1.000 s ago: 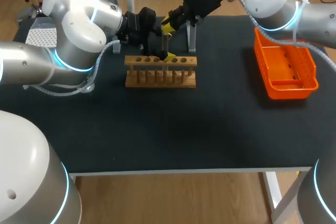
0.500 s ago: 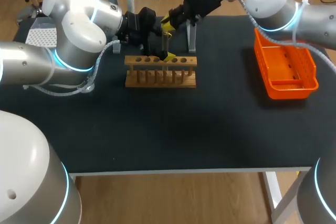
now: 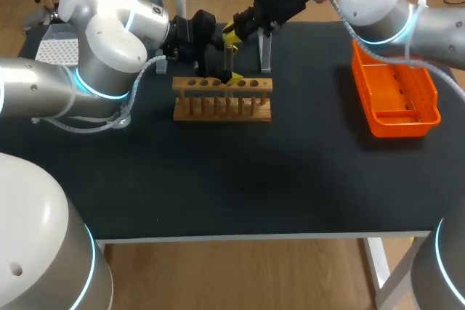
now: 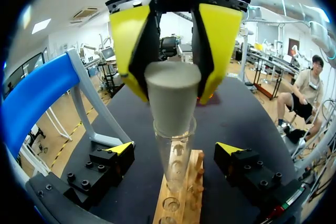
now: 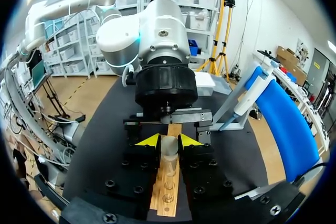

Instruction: Invert the test tube, pick up the pipette, mount the tip to pipette, aspirate from beaker and dispense into the tube, eject the tip, return the pipette, and cap with the stopper.

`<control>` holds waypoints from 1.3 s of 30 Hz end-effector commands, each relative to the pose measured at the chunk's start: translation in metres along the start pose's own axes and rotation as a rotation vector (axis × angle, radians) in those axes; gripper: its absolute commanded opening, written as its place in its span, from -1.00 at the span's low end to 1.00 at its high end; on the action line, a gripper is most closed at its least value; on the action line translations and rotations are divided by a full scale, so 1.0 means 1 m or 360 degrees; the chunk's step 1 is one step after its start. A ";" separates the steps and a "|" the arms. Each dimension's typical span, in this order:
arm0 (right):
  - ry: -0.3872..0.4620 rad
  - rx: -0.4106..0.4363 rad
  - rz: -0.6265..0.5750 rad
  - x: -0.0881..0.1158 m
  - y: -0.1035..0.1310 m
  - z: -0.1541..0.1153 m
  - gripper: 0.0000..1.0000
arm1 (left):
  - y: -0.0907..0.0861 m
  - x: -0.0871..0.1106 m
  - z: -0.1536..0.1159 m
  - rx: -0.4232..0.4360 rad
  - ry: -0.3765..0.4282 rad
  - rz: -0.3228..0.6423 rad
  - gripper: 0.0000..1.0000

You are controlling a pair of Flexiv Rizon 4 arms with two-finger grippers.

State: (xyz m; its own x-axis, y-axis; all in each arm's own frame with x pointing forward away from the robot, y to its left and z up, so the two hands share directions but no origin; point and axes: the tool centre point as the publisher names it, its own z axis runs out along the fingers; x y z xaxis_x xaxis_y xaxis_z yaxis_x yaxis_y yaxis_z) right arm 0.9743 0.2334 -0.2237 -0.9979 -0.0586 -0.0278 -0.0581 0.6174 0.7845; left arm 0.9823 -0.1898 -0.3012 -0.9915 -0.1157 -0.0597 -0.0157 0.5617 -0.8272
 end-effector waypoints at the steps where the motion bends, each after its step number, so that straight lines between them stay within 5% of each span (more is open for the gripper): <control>1: 0.0005 0.0009 0.0006 -0.001 -0.001 0.002 -1.00 | 0.000 0.000 0.000 -0.0001 -0.0001 -0.0001 1.00; 22: 0.0039 0.0046 0.0045 0.009 -0.023 0.014 -1.00 | 0.000 0.000 0.000 -0.0001 -0.0001 -0.0001 1.00; 24: 0.0041 0.0054 0.0053 0.011 -0.027 0.015 -0.25 | 0.000 0.000 0.000 -0.0001 -0.0001 -0.0001 1.00; 26: 0.0038 0.0043 0.0060 0.013 -0.031 0.015 0.98 | 0.000 0.000 0.000 -0.0001 -0.0001 -0.0001 1.00; 39: -0.0075 -0.0327 0.0038 0.013 -0.038 -0.016 1.00 | 0.000 0.000 0.000 -0.0001 -0.0001 -0.0001 1.00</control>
State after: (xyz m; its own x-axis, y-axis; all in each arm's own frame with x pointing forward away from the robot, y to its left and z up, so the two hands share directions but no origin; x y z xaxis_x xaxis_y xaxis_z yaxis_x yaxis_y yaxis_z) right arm 0.9730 0.2083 -0.2445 -0.9997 -0.0159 -0.0178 -0.0234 0.5101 0.8598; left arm 0.9823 -0.1898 -0.3011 -0.9915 -0.1158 -0.0599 -0.0156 0.5618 -0.8271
